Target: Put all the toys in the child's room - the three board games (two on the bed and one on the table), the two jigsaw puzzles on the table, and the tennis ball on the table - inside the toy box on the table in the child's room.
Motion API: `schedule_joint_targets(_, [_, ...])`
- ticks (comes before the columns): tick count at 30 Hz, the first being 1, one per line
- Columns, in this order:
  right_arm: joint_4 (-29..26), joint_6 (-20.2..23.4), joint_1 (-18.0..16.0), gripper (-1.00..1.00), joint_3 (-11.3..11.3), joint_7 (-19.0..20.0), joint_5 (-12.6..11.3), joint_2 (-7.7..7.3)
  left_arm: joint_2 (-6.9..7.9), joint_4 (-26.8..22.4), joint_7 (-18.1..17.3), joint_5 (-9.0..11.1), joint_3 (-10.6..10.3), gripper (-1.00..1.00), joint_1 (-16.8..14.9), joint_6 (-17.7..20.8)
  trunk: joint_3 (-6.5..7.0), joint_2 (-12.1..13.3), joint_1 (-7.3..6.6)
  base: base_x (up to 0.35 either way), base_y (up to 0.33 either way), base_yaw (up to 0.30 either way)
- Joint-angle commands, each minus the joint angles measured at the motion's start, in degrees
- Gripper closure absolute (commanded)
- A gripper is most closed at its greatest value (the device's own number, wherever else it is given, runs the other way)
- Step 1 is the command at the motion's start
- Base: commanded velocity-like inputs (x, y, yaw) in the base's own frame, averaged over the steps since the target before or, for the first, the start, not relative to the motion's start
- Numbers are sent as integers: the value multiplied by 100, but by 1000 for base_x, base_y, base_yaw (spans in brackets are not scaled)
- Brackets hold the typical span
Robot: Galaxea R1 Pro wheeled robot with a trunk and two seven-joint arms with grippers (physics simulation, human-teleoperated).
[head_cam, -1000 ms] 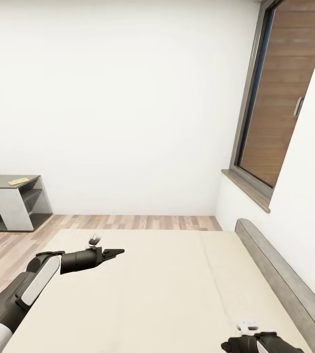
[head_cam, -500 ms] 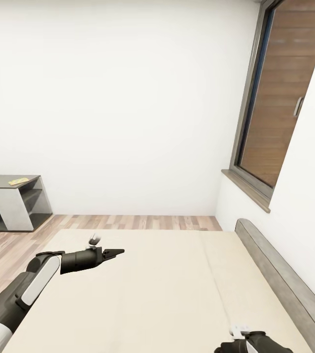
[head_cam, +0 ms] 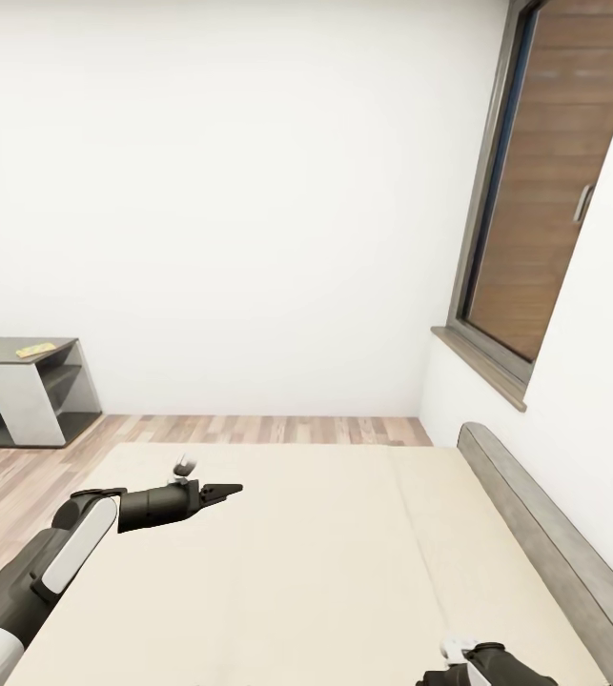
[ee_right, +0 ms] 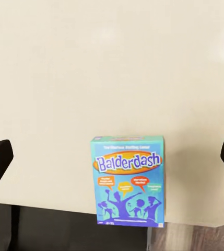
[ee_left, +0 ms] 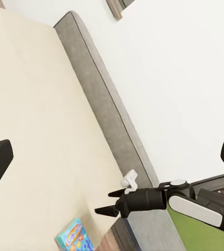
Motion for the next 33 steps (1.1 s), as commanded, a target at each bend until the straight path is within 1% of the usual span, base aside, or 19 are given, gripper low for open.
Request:
schedule_joint_targets(1, [-10, 34, 1, -100, 17, 13, -11, -1, 4, 1, 0, 25, -6, -100, -3, 27, -11, -5, 2, 0, 0, 0])
schedule_joint_targets(12, [-28, 52, 0, -100, 1, 8, -13, 3, -6, -16, -19, 70, 11, -100, -3, 45, -113, -5, 2, 0, 0, 0])
schedule_joint_targets(14, [-47, 55, 0, -100, -1, 6, -13, 3, 1, -68, -66, 92, 18, -100, -7, 83, -132, -5, 2, 0, 0, 0])
schedule_joint_targets(18, [-69, 85, -2, -100, -2, -10, -13, 8, 15, -384, -322, 116, 103, -100, -10, 313, -169, -5, 2, 0, 0, 0])
schedule_joint_targets(19, [-73, 110, -2, -100, -2, -31, -13, 6, 22, -555, -506, 121, 200, -100, -6, 491, -179, -5, 2, 0, 0, 0])
schedule_joint_targets(20, [-75, 124, -2, -100, -4, -42, -13, 5, 25, -633, -610, 122, 255, -100, -2, 580, -188, -5, 2, 0, 0, 0])
schedule_joint_targets(21, [-77, 152, -1, -100, -5, -69, -13, 4, 30, -779, -836, 125, 358, -100, 14, 728, -197, -5, 2, 0, 0, 0])
schedule_joint_targets(23, [-78, 172, 0, -100, -7, -97, -13, 4, 34, -905, -1073, 127, 440, -100, 68, 821, -216, -5, 2, 0, 0, 0])
schedule_joint_targets(24, [-79, 185, 0, -100, -9, -129, -13, 3, 39, -1007, -1319, 128, 498, -100, 159, 881, -225, -5, 2, 0, 0, 0])
schedule_joint_targets(25, [-79, 189, -1, -100, -9, -148, -13, 3, 40, -1053, -1441, 127, 523, -100, 211, 902, -235, -5, 2, 0, 0, 0])
schedule_joint_targets(26, [-80, 196, -7, -100, -10, -192, -13, 3, 46, -1131, -1682, 123, 576, -100, 320, 932, -244, -5, 2, 0, 0, 0])
schedule_joint_targets(27, [-80, 198, -11, -100, -10, -217, -13, 3, 50, -1159, -1797, 118, 603, -100, 376, 943, -254, -5, 2, 0, 0, 0])
schedule_joint_targets(28, [-80, 196, -16, -100, -10, -269, -13, 3, 60, -1200, -2007, 92, 657, -100, 499, 957, -263, -5, 2, 0, 0, 0])
schedule_joint_targets(30, [-84, 187, -19, -100, -11, -327, -17, 6, 73, -1223, -2179, 68, 715, -100, 638, 965, -282, -5, 2, 0, 0, 0])
schedule_joint_targets(31, [-86, 172, -22, -100, -14, -389, -19, 8, 87, -1241, -2311, 57, 789, -100, 775, 969, -291, -5, 2, 0, 0, 0])
schedule_joint_targets(33, [-87, 146, -23, -100, -16, -450, -20, 6, 100, -1267, -2405, 55, 888, -100, 890, 972, -310, -5, 2, 0, 0, 0])
